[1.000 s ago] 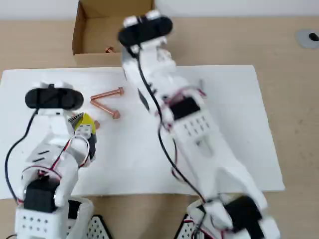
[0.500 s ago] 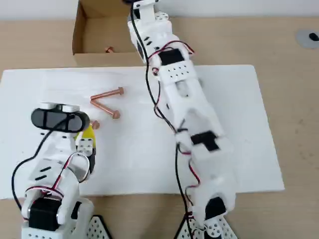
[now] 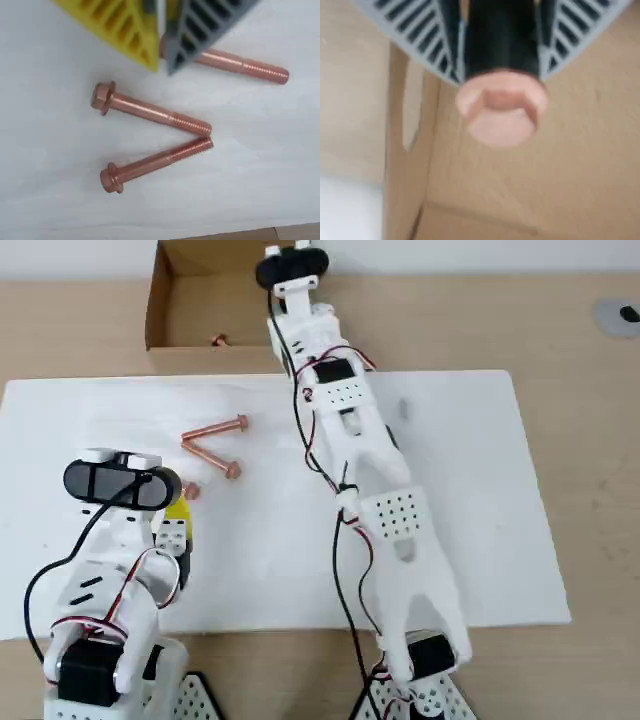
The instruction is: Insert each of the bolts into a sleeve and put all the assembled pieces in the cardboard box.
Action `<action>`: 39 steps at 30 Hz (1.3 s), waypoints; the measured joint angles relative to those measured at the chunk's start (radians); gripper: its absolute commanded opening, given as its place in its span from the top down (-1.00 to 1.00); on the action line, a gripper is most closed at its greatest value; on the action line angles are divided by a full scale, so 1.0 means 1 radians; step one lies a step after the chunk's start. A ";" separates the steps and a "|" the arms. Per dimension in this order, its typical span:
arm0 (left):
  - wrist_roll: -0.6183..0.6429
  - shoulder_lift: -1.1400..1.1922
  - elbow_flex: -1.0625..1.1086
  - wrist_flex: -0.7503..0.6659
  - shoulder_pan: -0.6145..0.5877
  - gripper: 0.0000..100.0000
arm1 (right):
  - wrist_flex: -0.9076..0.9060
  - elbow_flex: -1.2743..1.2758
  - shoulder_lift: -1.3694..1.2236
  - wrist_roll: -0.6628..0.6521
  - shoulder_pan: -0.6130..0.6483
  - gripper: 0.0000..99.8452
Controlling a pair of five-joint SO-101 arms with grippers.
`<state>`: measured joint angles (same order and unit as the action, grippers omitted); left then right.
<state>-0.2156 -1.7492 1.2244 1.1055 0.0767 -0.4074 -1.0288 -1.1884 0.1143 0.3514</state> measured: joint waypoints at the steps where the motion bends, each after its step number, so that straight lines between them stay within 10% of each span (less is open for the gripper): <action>1: 0.000 0.000 0.000 0.000 0.000 0.97 | -0.015 -0.023 -0.021 0.000 -0.003 0.98; 29: 0.034 0.006 -0.006 0.058 -0.066 0.69 | -0.451 -0.451 -0.132 -0.095 -0.011 0.57; 39: 0.146 0.445 -0.235 0.172 -0.195 0.68 | -0.884 -0.580 -0.032 -0.095 -0.011 0.57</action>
<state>-0.0698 -1.3042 0.9897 1.2774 -0.1181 -1.2912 -1.6088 -1.2206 0.0192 0.3406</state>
